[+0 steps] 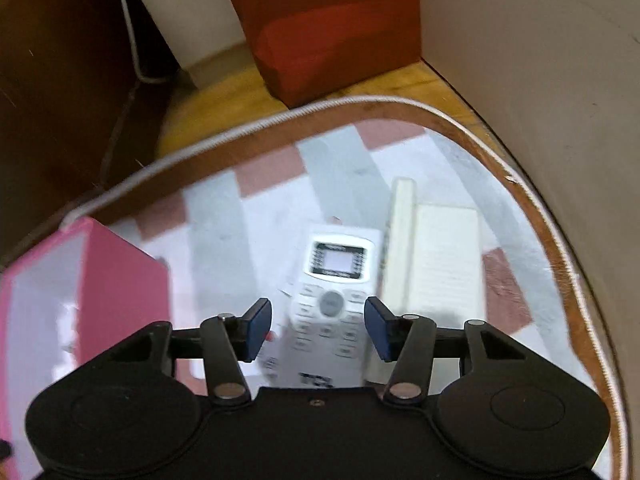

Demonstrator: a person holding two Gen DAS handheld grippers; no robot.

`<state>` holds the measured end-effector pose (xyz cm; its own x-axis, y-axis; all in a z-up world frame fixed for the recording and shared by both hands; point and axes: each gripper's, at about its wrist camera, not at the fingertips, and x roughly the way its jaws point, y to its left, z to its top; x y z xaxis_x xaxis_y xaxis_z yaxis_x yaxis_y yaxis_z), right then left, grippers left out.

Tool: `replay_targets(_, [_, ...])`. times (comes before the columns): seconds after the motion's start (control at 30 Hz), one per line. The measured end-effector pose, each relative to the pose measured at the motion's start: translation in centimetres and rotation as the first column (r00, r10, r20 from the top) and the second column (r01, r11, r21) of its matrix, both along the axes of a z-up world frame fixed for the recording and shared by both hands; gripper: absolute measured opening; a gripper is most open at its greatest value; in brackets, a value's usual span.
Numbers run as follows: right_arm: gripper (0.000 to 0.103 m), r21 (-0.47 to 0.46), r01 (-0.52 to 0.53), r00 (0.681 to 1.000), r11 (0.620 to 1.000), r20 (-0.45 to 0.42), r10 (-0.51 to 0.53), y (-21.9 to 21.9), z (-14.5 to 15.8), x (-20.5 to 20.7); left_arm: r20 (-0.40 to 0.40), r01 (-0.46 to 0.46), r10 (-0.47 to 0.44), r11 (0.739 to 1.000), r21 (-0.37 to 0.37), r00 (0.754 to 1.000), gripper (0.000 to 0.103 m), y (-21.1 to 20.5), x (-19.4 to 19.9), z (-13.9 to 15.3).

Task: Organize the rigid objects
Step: 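Reach the right tool to the white TCL remote and grasp it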

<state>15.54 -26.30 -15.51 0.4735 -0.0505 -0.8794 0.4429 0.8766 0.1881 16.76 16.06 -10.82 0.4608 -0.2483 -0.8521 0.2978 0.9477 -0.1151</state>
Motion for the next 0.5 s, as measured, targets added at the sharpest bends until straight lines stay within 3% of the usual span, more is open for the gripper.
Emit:
replay_targets(0.13, [0.056,0.151,0.055,0.997,0.987,-0.067,-0.046,-1.6,-1.7,-1.1,-0.004,0.0,0.0,1.0,-0.007,1.0,0.003,0.3,-0.1,0.1])
replay_targets(0.23, [0.058,0.128,0.029,0.999,0.991,-0.02,-0.027,-2.3,-1.6,-1.2,-0.006,-0.002,0.002,1.0,-0.012,1.0,0.003,0.4,0.0,0.0])
replay_targets(0.33, [0.076,0.163,0.011,1.0,0.987,0.005,-0.012,-2.4,-2.0,-0.3,-0.004,0.0,0.0,1.0,-0.009,1.0,0.003,0.4,0.0,0.0])
replay_targets(0.5, [0.078,-0.076,-0.116,0.992,0.99,-0.054,0.112,1.4,-2.7,1.3,-0.008,-0.003,0.002,1.0,-0.02,1.0,0.003,0.4,0.0,0.0])
